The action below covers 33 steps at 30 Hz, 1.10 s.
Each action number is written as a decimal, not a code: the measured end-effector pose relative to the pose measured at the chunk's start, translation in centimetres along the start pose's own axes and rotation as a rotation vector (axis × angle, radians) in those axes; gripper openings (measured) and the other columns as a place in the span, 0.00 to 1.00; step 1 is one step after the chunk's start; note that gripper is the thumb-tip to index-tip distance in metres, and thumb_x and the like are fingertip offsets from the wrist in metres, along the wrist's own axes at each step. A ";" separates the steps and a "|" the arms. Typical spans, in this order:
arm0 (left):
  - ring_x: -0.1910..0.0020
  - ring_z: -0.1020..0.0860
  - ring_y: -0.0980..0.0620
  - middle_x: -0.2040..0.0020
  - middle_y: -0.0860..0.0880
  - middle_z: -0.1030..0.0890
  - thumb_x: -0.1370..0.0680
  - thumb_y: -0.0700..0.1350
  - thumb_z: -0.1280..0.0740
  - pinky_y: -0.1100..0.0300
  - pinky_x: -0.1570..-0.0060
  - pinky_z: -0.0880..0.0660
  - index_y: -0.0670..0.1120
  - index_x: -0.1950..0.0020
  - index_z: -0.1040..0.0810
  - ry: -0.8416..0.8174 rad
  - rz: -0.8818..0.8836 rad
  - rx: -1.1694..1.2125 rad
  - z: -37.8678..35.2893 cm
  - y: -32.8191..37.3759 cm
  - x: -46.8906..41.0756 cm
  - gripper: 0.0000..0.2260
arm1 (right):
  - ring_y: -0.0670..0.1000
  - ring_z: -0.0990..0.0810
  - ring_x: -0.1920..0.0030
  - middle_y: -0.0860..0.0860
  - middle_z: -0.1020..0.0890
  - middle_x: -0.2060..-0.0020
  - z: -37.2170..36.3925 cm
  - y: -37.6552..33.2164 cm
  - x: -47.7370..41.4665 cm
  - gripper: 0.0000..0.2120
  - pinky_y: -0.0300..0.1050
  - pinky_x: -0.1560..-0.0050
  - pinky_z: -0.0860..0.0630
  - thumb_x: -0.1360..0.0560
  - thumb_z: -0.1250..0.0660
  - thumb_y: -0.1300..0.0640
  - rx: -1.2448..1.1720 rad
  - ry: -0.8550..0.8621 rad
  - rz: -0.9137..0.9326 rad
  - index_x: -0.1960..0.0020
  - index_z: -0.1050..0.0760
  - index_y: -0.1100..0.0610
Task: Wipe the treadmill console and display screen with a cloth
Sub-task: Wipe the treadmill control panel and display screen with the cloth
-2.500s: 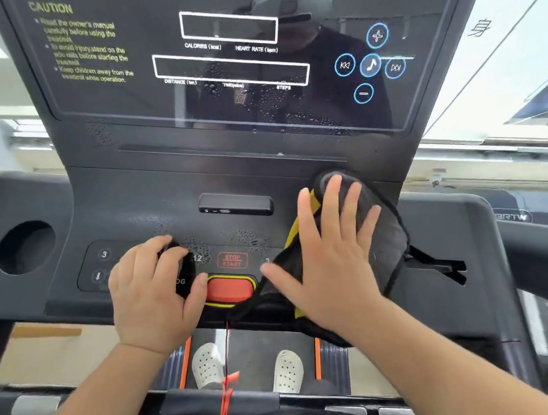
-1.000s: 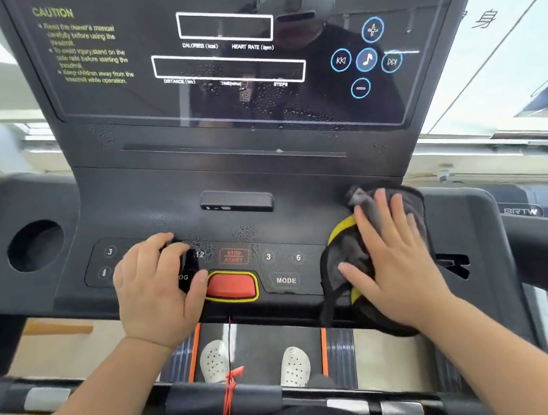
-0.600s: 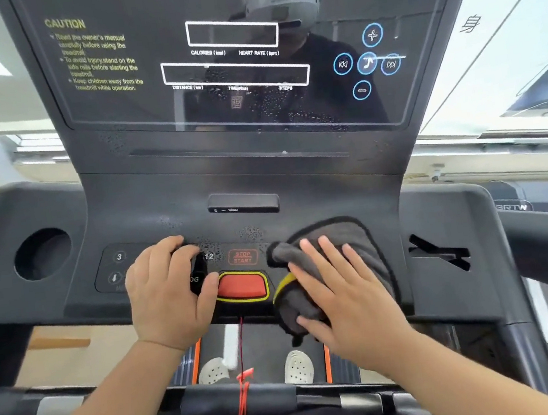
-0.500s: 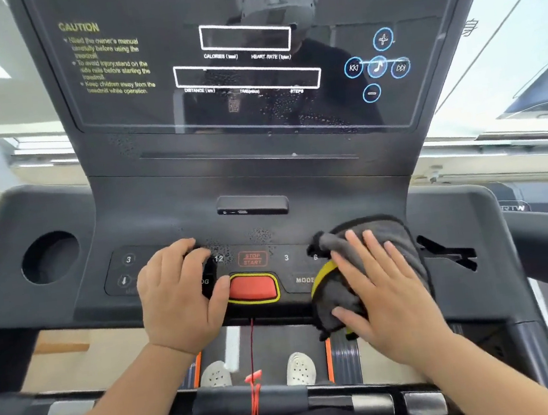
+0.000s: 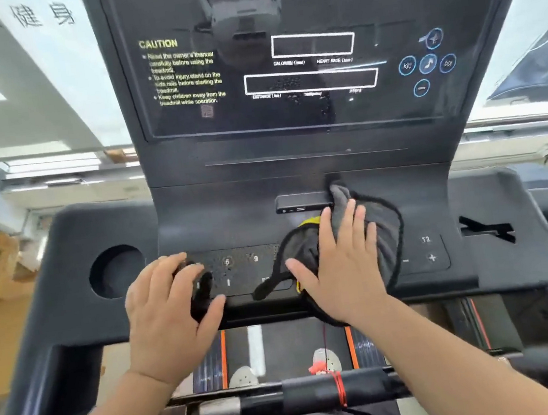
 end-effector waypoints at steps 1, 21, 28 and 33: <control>0.33 0.27 0.37 0.36 0.42 0.22 0.26 0.59 0.36 0.41 0.33 0.35 0.42 0.41 0.20 -0.016 0.024 -0.022 0.4 -1.7 -0.2 0.23 | 0.67 0.59 0.18 0.68 0.56 0.19 -0.2 -0.3 0.4 0.49 0.64 0.20 0.59 0.26 0.63 0.26 0.011 -0.011 0.032 0.16 0.57 0.59; 0.32 0.29 0.39 0.34 0.43 0.24 0.23 0.59 0.41 0.40 0.35 0.33 0.44 0.38 0.22 -0.101 0.029 0.032 0.7 -9.2 -0.5 0.24 | 0.68 0.64 0.19 0.65 0.62 0.19 -1.7 -13.6 1.2 0.44 0.68 0.21 0.62 0.26 0.67 0.31 0.016 -0.042 0.079 0.16 0.60 0.53; 0.28 0.32 0.38 0.31 0.44 0.26 0.23 0.61 0.42 0.40 0.29 0.38 0.46 0.33 0.25 -0.126 0.030 -0.015 1.9 -11.4 -0.6 0.26 | 0.53 0.61 0.17 0.45 0.57 0.16 -1.2 -8.8 3.5 0.41 0.60 0.18 0.55 0.23 0.49 0.26 -0.039 0.022 0.263 0.17 0.60 0.40; 0.26 0.33 0.39 0.28 0.43 0.28 0.22 0.62 0.45 0.38 0.27 0.37 0.45 0.29 0.28 -0.219 0.109 -0.058 0.9 -14.0 -0.9 0.29 | 0.54 0.64 0.17 0.46 0.59 0.17 -0.3 -9.1 2.3 0.51 0.58 0.18 0.61 0.27 0.52 0.22 -0.156 0.042 0.079 0.17 0.65 0.50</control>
Point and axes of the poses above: each hand's wrist, its own x-axis away from the middle knuckle, its own z-axis out of the back of the hand, y = z × x, the point moved 10 cm from there along -x, towards the middle knuckle
